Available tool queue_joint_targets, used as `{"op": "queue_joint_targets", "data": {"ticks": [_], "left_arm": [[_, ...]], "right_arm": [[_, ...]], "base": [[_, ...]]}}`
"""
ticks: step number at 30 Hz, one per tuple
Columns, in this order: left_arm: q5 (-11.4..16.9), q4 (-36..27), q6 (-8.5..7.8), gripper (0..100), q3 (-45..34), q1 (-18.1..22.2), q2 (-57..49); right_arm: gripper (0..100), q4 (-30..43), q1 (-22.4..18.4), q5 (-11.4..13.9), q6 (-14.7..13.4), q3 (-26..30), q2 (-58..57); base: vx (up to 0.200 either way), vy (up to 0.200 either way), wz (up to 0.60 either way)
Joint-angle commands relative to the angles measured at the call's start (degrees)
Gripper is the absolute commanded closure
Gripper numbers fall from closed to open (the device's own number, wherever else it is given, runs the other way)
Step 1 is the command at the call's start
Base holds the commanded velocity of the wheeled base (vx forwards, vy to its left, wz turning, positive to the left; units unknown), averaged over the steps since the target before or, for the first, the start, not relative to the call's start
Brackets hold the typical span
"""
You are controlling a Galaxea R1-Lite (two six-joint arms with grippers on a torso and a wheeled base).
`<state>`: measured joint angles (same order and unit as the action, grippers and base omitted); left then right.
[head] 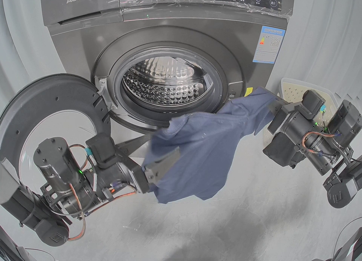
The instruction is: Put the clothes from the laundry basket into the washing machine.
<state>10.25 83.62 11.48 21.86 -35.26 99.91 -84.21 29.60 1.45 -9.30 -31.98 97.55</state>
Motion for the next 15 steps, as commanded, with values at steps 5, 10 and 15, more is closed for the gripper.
{"op": "queue_joint_targets", "data": {"ticks": [5,10,15], "left_arm": [[-0.32,3.13,0.38,0,-3.05,-1.04,9.33],[-0.50,4.98,-0.06,0,-2.26,-1.13,13.99],[-0.23,5.07,-0.23,0,-1.12,-1.13,16.80]], "right_arm": [[100,2.39,0.20,-0.04,-0.37,-2.57,-4.03],[100,2.39,0.20,-0.40,-0.37,-2.65,-4.03],[100,2.47,0.20,-0.75,-0.45,-3.09,-3.86]], "base": [[0.000,0.000,0.00],[0.000,0.000,0.00],[0.000,0.000,0.00]]}}
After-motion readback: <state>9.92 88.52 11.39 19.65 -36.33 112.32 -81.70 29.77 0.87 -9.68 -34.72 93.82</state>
